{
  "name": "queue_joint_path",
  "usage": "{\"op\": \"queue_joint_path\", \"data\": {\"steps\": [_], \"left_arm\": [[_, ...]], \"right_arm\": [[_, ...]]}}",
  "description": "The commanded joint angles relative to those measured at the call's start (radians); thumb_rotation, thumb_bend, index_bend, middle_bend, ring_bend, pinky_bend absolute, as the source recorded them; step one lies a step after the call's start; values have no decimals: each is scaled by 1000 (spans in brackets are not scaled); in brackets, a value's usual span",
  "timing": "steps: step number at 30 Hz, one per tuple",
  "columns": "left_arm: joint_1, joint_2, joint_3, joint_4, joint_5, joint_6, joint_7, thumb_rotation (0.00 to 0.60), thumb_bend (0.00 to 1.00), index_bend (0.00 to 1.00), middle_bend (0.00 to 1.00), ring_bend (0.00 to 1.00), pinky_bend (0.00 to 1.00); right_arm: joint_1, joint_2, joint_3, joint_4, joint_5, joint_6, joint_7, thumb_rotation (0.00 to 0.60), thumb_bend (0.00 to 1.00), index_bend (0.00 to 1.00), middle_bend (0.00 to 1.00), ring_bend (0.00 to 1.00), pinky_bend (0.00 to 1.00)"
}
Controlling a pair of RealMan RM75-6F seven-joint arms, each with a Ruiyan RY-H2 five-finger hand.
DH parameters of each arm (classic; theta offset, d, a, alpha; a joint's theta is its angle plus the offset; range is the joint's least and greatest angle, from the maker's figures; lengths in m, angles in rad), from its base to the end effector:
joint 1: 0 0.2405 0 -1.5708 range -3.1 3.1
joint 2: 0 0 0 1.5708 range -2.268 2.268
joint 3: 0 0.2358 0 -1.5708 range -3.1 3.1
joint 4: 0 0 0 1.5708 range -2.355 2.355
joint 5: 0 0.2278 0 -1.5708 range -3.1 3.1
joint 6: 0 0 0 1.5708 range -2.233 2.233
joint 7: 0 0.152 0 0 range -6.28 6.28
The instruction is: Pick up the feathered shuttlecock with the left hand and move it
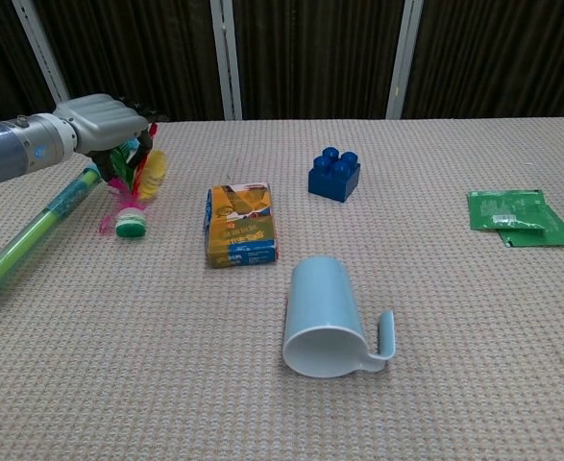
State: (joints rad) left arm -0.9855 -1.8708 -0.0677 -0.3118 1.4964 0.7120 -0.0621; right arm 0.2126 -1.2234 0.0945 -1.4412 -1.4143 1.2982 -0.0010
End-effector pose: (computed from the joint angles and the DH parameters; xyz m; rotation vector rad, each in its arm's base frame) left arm -0.1951 0.4852 -0.0135 -1.9306 -0.3775 -0.5233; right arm -0.3166 -0.2410 0.1065 1.4558 -0.9225 0.8255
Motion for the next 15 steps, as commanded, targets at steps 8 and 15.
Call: {"op": "queue_joint_path", "data": {"steps": [8, 15], "left_arm": [[31, 115, 37, -170, 61, 205, -71, 600, 306, 638, 0, 0, 0], [45, 285, 52, -515, 99, 295, 36, 600, 300, 626, 0, 0, 0]], "right_arm": [[5, -3, -9, -4, -4, -10, -12, 600, 50, 0, 0, 0, 0], [-3, 1, -13, -17, -19, 15, -14, 600, 50, 0, 0, 0, 0]]}}
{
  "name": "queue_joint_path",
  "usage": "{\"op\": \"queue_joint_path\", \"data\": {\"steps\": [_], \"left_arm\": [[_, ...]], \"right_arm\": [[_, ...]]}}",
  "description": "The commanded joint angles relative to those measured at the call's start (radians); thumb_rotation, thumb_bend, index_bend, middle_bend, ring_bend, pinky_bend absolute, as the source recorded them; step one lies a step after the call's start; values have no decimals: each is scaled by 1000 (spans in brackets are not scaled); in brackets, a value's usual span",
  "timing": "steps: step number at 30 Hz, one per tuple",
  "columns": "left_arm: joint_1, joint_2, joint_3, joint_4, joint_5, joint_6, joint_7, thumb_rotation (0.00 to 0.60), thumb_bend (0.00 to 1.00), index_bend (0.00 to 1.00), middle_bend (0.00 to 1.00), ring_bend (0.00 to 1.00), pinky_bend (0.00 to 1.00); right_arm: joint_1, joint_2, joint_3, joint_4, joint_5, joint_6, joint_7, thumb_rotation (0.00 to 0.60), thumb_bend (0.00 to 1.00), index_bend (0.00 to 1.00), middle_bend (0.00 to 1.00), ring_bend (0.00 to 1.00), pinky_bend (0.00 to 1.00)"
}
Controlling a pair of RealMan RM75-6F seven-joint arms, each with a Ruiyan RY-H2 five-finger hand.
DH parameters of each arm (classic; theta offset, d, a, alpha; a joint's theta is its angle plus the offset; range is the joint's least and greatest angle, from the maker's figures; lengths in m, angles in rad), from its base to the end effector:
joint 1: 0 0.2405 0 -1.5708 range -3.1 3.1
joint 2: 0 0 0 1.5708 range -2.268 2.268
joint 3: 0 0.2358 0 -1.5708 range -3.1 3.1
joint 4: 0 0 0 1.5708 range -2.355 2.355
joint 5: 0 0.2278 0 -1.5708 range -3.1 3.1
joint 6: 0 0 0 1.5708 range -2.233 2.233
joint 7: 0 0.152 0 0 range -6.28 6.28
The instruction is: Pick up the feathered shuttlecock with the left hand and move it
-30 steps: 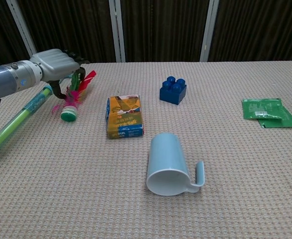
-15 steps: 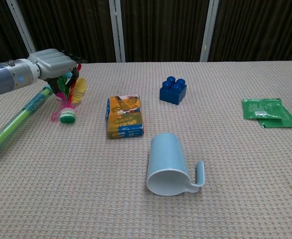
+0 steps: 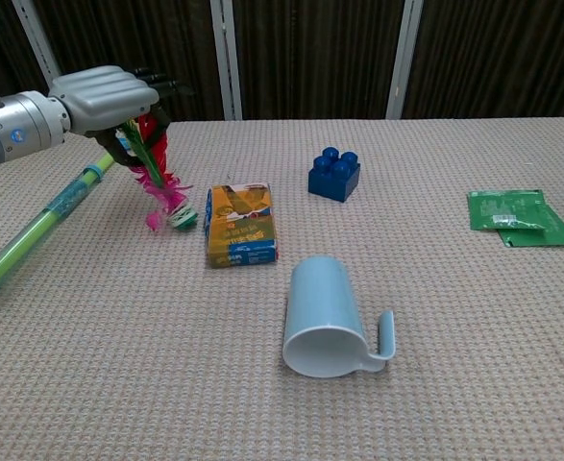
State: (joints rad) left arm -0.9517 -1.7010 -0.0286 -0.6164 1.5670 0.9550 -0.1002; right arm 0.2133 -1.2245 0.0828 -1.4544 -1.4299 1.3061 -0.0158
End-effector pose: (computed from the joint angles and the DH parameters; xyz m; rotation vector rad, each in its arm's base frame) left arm -0.1653 0.4547 -0.0005 -2.0145 -0.2945 -0.8024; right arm -0.3120 -0.2380 0.1024 1.4788 -0.9146 0.8281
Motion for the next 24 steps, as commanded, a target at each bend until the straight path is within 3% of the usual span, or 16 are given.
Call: {"op": "queue_joint_path", "data": {"steps": [1, 6, 12, 17, 24], "left_arm": [[5, 151, 17, -309, 42, 57, 103, 600, 299, 623, 0, 0, 0], [0, 239, -1, -547, 3, 4, 211, 600, 289, 552, 0, 0, 0], [-3, 264, -17, -662, -8, -8, 275, 600, 238, 218, 0, 0, 0], [-5, 274, -35, -706, -14, -2, 285, 600, 207, 44, 0, 0, 0], [15, 297, -51, -753, 36, 95, 223, 600, 178, 0, 0, 0, 0]], "right_arm": [[-5, 4, -1, -7, -10, 16, 3, 600, 50, 0, 0, 0, 0], [-9, 10, -5, -12, -22, 26, 11, 600, 51, 0, 0, 0, 0], [-11, 18, -6, -11, -28, 32, 32, 600, 50, 0, 0, 0, 0], [-13, 24, -8, -14, -33, 35, 41, 600, 51, 0, 0, 0, 0], [-13, 27, -10, -16, -34, 35, 40, 600, 51, 0, 0, 0, 0]]}}
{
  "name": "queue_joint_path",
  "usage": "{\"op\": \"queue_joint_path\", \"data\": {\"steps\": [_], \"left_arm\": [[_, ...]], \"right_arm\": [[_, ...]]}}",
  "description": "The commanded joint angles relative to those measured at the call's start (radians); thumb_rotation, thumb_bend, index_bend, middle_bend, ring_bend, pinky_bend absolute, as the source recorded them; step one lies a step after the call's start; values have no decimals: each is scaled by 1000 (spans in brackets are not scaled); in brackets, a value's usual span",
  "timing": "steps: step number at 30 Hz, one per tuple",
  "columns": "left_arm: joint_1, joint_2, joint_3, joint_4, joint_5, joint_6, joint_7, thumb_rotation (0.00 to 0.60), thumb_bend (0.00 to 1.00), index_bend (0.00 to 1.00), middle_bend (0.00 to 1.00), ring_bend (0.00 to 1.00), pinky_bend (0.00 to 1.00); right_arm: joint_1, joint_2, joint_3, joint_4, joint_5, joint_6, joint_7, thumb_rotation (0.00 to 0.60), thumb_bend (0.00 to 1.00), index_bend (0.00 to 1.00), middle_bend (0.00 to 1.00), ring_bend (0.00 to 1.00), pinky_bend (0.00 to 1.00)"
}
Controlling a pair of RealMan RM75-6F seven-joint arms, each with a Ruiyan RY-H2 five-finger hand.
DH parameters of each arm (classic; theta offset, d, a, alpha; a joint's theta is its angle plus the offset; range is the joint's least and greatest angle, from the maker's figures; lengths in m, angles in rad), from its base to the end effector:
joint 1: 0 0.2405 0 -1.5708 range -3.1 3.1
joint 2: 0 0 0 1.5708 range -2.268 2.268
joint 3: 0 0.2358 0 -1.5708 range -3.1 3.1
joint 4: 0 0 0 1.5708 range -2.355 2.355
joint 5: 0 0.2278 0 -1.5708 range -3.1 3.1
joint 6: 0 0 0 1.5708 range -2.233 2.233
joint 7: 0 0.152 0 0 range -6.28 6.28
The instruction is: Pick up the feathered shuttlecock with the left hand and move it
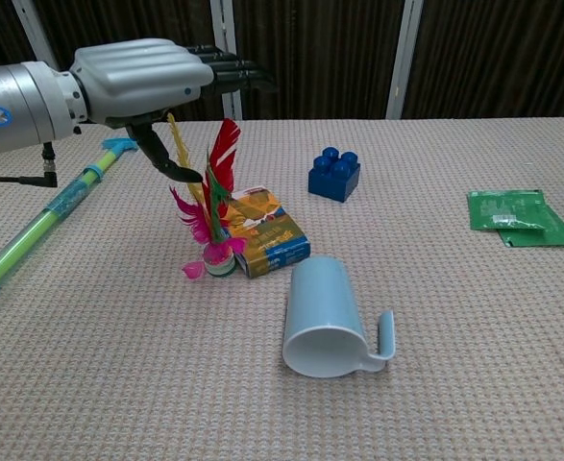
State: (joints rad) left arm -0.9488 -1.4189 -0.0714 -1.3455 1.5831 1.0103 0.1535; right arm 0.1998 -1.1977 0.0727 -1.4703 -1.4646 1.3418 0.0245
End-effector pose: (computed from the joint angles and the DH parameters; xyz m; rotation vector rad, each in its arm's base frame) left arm -0.0785 0.3667 -0.0015 -2.1890 -0.2685 -1.0577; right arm -0.3092 -0.2316 0.1108 1.4789 -0.9089 0.8699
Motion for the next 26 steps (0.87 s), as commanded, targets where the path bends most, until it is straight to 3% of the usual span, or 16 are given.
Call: {"op": "queue_joint_path", "data": {"steps": [1, 8, 12, 16, 18, 21, 26], "left_arm": [[19, 25, -11, -38, 21, 53, -39, 600, 174, 0, 0, 0, 0], [191, 248, 19, -322, -103, 158, 38, 600, 174, 0, 0, 0, 0], [400, 348, 101, -442, -160, 360, 177, 600, 171, 0, 0, 0, 0], [599, 253, 160, -323, -129, 593, 221, 600, 161, 0, 0, 0, 0], [651, 187, 160, -248, -121, 649, 185, 600, 156, 0, 0, 0, 0], [699, 116, 142, -167, -136, 681, 130, 600, 155, 0, 0, 0, 0], [719, 121, 102, -160, -135, 693, 119, 600, 170, 0, 0, 0, 0]], "right_arm": [[-1, 0, -1, -1, 0, 0, -2, 600, 52, 0, 0, 0, 0], [-10, 2, 8, -1, 9, 22, -10, 600, 51, 0, 0, 0, 0], [-16, 2, 9, -10, 18, 27, -30, 600, 51, 0, 0, 0, 0], [-17, 1, -1, -25, -1, 34, -51, 600, 51, 0, 0, 0, 0], [-15, 1, -5, -31, -7, 31, -63, 600, 51, 0, 0, 0, 0], [-15, -1, -8, -39, -8, 28, -78, 600, 51, 0, 0, 0, 0], [-16, -7, 1, -38, 15, 26, -107, 600, 51, 0, 0, 0, 0]]}}
